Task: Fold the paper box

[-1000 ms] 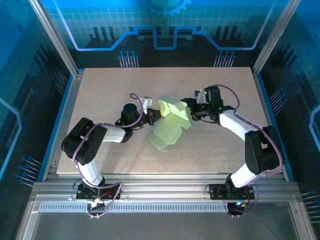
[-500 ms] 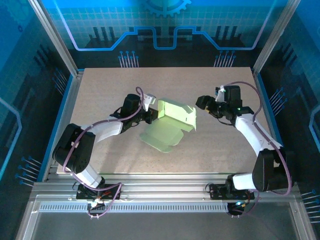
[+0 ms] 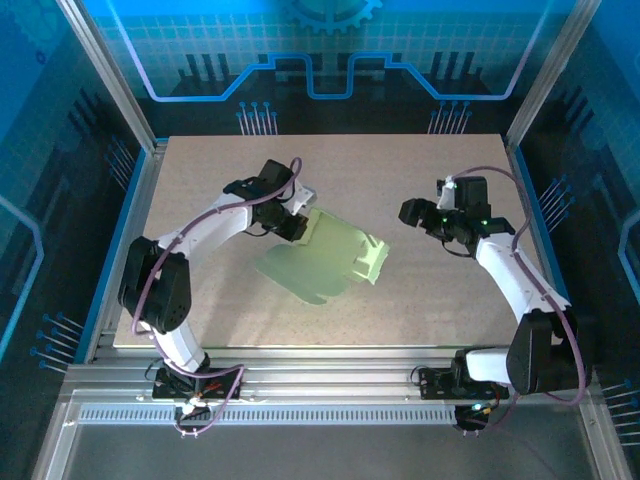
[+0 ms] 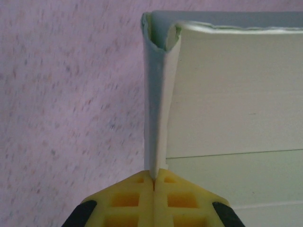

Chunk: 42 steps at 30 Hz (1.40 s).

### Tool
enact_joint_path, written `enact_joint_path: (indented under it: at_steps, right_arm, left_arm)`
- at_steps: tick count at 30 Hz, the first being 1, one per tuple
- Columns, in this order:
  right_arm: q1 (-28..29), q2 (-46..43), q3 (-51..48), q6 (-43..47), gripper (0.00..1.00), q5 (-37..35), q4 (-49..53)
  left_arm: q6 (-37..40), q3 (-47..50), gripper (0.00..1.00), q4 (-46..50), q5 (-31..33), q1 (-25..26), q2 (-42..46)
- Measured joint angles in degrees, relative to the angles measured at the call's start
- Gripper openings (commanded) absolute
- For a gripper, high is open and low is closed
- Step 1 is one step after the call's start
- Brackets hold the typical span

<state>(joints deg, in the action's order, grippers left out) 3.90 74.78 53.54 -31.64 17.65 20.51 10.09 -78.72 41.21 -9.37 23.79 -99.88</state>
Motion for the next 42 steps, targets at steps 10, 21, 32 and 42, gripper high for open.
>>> enact_joint_path:
  at_steps: [10,21,32,42]
  right_arm:
    - [0.6,4.7,-2.6,-1.9,0.77,4.3,-4.2]
    - [9.2,13.4,-4.0,-5.9,0.77,5.8,-10.8]
    - [21.0,17.5,-8.2,3.4,0.67,4.0,-27.3]
    - [29.4,22.4,-6.7,16.6,0.51,-6.3,-33.4]
  left_arm:
    - [5.5,-6.7,0.00,14.0,9.2,0.3,-7.3]
    - [9.4,-22.6,0.00,24.7,13.7,0.4,-21.8]
    - [9.8,-24.9,0.00,26.0,15.1,0.4,-24.3]
    - [9.8,-25.0,0.00,26.1,15.1,0.4,-25.0]
